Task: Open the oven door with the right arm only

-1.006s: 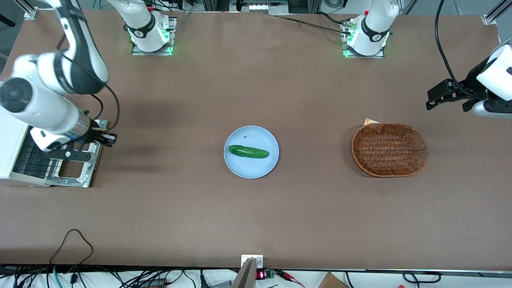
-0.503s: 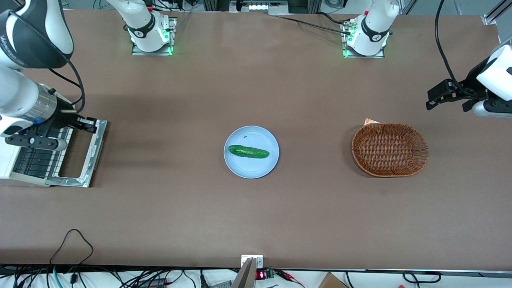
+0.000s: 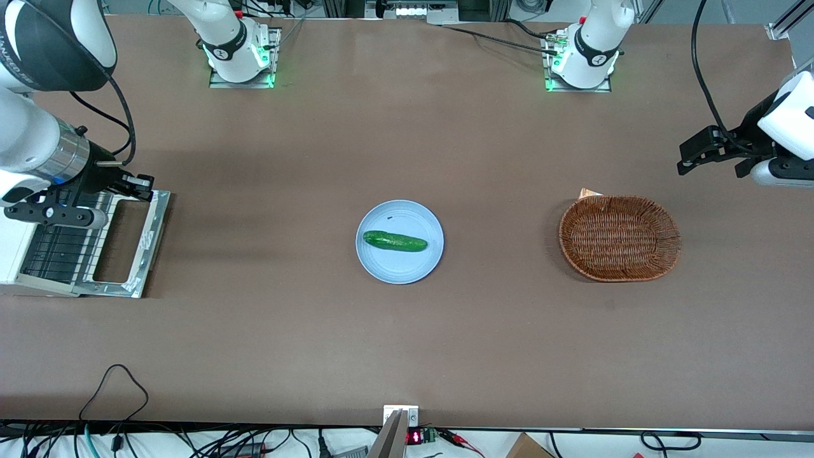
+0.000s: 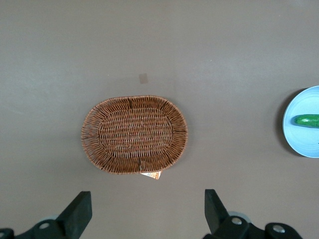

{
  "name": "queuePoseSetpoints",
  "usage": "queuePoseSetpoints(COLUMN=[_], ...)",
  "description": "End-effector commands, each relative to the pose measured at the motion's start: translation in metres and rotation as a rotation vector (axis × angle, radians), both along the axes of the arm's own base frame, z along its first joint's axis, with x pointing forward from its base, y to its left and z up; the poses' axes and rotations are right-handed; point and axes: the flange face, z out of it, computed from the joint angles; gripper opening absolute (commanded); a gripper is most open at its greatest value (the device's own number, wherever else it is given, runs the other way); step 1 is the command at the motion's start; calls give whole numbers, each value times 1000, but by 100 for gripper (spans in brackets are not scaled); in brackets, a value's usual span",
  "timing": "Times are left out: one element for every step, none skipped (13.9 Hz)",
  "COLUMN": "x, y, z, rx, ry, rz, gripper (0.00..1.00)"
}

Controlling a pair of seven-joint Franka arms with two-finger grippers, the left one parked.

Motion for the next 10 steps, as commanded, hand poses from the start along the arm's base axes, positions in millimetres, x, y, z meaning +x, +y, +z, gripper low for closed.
queuePoseSetpoints(x=[-4, -5, -5, -5, -5, -5, -5, -6, -6, -6], y=[-1, -1, -1, -2, -3, -3, -2, 0, 1, 1], z=[12, 16, 20, 20, 20, 21, 21, 22, 22, 22], rx=[15, 14, 13, 8, 2, 1, 1, 0, 0, -4], ry=[9, 11, 12, 12, 11, 11, 11, 11, 9, 10], rz=[11, 11, 13, 13, 14, 14, 16, 17, 30, 62], gripper=[13, 26, 37, 63, 78, 100, 100, 100, 100, 100])
